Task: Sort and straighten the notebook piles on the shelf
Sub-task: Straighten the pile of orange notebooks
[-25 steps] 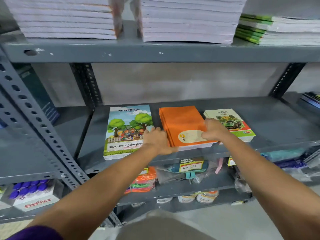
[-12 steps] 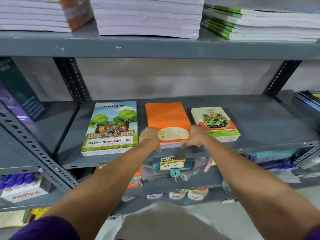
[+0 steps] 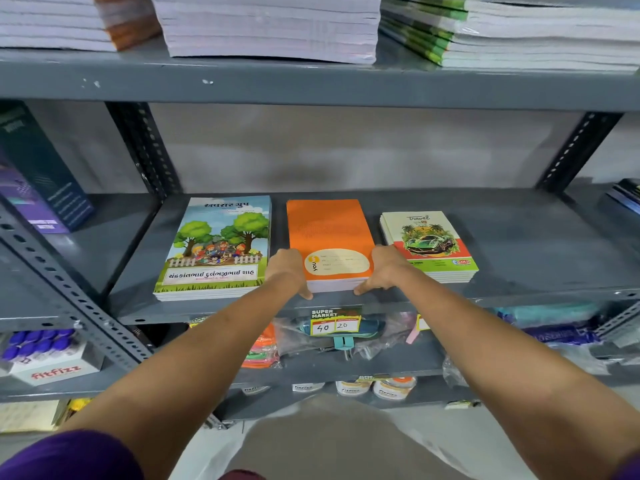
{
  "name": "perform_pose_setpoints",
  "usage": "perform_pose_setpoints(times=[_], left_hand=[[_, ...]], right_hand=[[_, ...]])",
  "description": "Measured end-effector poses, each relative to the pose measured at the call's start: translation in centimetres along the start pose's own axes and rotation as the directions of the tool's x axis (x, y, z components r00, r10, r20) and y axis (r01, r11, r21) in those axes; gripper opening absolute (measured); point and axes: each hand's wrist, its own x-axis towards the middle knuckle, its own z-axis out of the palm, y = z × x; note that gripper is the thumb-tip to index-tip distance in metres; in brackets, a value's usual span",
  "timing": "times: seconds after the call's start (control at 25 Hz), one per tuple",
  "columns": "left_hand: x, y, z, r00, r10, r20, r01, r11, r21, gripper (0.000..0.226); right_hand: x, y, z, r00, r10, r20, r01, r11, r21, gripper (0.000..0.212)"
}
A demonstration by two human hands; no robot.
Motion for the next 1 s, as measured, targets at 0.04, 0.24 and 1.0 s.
perform_pose_setpoints(times=[0.04,0.24,1.0], left_hand=[[-0.1,0.0,0.0,1.000,0.000,-0.002,0.000,1.000,-0.009,0.072],[0.2,-1.0,-0.5,0.985,0.049,0.163,-0.006,0.967,-0.256,0.083],[0.9,0.2,0.1,0.980,-0.162,0.116,0.190,0.580,-0.792,0.023]], right_hand=[[0.0,0.0,-0.1,1.000,-0.006,0.010,0.006,1.000,0.005,0.077],[-0.4,0.7,-1.2,0.994,-0.030,0.100,0.011,0.981,0.192,0.069],[1.0,0.3,-0.1,0.982,0.056,-0.180,0.016,0.927,0.375,0.027]])
